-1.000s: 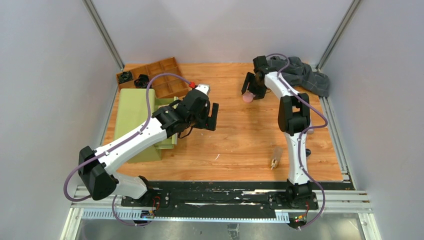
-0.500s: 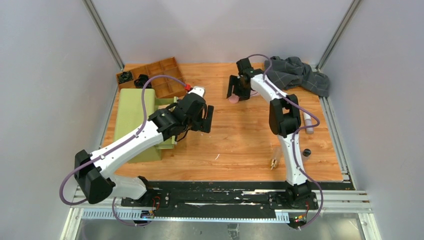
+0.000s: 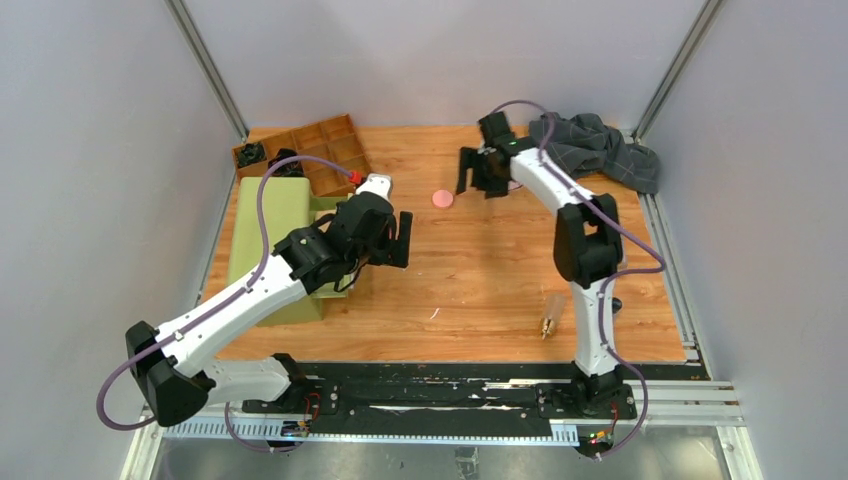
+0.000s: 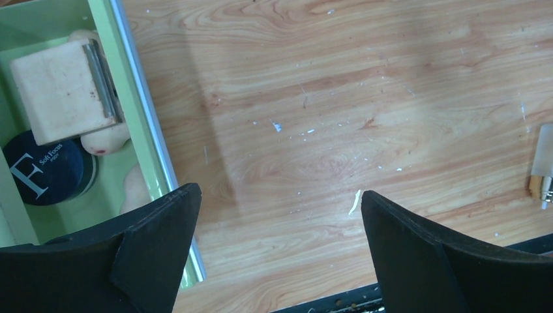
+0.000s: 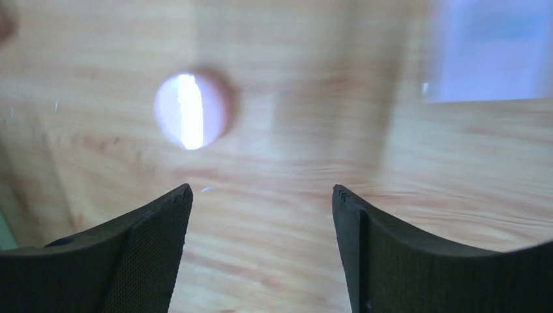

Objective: Organize the makeup

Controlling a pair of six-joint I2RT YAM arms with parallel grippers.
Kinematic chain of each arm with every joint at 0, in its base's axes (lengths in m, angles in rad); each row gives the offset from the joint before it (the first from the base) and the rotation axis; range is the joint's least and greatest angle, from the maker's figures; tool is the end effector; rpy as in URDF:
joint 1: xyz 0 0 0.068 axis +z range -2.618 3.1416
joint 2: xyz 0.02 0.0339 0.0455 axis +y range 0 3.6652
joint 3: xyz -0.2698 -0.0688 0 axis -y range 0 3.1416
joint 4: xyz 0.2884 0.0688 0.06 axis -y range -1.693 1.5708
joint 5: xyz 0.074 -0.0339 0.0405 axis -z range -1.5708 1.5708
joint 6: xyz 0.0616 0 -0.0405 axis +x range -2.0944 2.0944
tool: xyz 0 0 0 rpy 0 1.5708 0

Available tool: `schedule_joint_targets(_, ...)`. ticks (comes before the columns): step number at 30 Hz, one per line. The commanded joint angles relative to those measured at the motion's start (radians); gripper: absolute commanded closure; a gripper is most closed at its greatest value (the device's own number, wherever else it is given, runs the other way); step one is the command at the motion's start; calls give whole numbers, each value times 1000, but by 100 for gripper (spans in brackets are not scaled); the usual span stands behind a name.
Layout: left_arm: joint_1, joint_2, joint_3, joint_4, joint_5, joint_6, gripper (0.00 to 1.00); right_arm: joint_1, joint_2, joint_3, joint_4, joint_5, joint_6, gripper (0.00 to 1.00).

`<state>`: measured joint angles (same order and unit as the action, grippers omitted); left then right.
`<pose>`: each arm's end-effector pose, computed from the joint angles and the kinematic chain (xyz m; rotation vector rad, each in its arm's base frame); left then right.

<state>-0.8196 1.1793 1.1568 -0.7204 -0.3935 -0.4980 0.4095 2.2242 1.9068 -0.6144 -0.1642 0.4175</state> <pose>0.2242 -0.2054 0.3278 0.1657 2.2515 -0.2504 0.5070 0.2310 0.1865 -0.0597 2.5693 0.5351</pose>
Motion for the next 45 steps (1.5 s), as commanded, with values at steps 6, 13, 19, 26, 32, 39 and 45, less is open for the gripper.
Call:
schedule_joint_targets(6,4,40,29,8,-17,18,2,-213,83,237,-181,148,-156,10)
schedule_joint_targets(13,5,56,50,3,-41,44,2,-230,199,418,-232,145,-250,7)
schedule_joint_targets(19,5,89,57,-2,-50,51,2,-226,256,443,-189,107,-284,4)
schedule_joint_targets(26,5,111,68,0,-54,57,2,-207,366,524,-184,86,-269,8)
schedule_joint_targets(32,5,126,73,-13,-63,47,2,-185,344,466,-175,152,-245,49)
schedule_joint_targets(39,8,147,93,25,-47,40,2,-180,169,220,-150,118,-189,77)
schedule_joint_targets(45,41,483,424,-46,-41,115,2,-180,-133,-197,-63,43,-126,77)
